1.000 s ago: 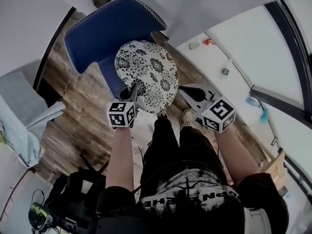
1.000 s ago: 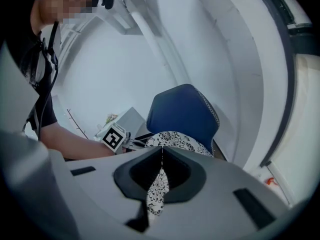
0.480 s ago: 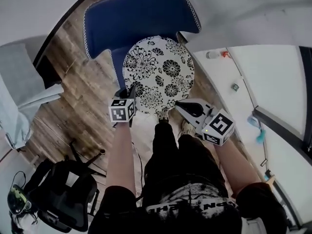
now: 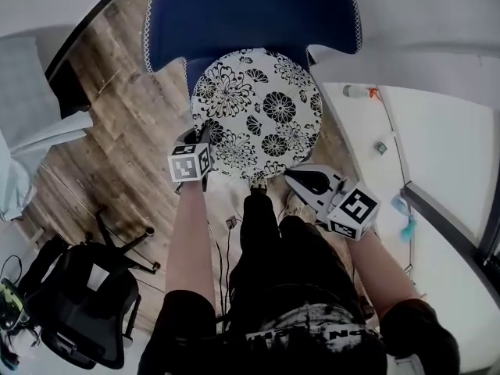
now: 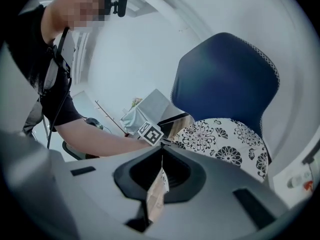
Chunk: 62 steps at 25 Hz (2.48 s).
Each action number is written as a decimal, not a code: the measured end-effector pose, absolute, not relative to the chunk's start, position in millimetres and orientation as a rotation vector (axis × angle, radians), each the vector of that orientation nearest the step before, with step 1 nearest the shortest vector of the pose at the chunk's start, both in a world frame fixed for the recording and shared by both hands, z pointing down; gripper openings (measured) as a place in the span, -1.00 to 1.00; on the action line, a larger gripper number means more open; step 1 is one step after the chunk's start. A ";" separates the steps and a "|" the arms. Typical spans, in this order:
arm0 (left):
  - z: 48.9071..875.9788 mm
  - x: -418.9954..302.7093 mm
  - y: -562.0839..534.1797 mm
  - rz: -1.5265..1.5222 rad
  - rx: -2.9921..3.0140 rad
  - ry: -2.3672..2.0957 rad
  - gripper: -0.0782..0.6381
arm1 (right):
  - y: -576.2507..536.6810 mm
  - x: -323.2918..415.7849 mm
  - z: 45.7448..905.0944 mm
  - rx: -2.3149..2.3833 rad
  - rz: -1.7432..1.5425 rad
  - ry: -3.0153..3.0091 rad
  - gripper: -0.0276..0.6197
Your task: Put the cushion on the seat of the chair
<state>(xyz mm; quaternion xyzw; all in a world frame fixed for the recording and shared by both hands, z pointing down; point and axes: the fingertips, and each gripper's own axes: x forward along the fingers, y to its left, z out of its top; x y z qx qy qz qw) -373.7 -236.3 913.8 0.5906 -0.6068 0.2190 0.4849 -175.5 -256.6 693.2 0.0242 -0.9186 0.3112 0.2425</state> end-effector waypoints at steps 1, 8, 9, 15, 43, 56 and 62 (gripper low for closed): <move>917.5 -374.3 -236.6 0.534 1.440 -1.478 -0.70 | -254.4 -177.5 696.2 0.056 0.855 -2.507 -0.86; 937.8 -382.6 -234.5 0.581 1.387 -1.511 -0.54 | -237.3 -184.7 710.8 -0.004 0.883 -2.477 -0.86; 939.6 -385.8 -232.5 0.592 1.366 -1.523 -0.43 | -235.0 -185.0 711.3 -0.010 0.885 -2.474 -0.86; 937.9 -401.7 -220.5 0.631 1.299 -1.579 -0.14 | -229.3 -185.7 706.7 -0.033 0.888 -2.472 -0.86; 628.9 -303.4 -269.4 0.321 1.885 -1.634 -0.74 | -256.5 -192.4 553.0 0.067 0.515 -2.740 -0.86; 471.2 -243.8 -268.9 0.241 2.159 -1.594 -0.74 | -296.8 -171.9 421.2 0.331 0.293 -2.922 -0.86; 426.0 -224.0 -265.7 0.260 2.292 -1.558 -0.74 | -300.4 -162.5 395.4 0.408 0.259 -2.933 -0.86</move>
